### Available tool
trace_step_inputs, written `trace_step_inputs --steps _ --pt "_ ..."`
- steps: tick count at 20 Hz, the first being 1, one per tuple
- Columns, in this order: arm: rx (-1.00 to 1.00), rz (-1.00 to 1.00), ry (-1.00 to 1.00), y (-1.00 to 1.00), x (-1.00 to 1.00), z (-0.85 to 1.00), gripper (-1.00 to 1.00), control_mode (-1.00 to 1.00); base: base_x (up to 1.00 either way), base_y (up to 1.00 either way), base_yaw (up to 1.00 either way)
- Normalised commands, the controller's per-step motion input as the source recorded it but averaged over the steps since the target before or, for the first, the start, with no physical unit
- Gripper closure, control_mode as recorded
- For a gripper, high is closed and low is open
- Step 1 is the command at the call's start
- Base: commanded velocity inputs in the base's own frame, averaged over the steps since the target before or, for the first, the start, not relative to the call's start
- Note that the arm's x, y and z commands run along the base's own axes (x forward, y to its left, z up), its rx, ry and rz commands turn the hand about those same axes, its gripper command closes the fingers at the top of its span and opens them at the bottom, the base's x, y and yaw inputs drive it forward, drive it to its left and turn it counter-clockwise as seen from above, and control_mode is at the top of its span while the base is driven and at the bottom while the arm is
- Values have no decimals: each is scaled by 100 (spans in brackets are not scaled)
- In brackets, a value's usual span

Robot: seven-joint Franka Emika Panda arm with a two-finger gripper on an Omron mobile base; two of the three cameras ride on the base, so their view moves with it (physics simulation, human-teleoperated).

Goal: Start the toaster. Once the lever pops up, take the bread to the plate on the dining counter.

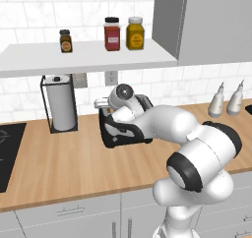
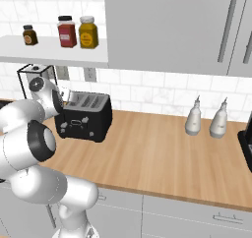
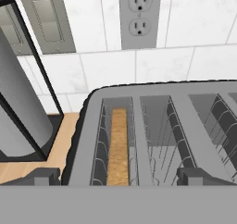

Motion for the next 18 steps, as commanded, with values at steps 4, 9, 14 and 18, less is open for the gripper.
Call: trace_step_inputs --steps 4,9,14,18 --pt "0 0 0 0 0 0 -100 -100 0 0 0" --pt "0 0 0 0 0 0 -100 -100 0 0 0" --pt "0 0 0 0 0 0 -100 -100 0 0 0" --pt "0 0 0 0 0 0 -100 -100 0 0 0"
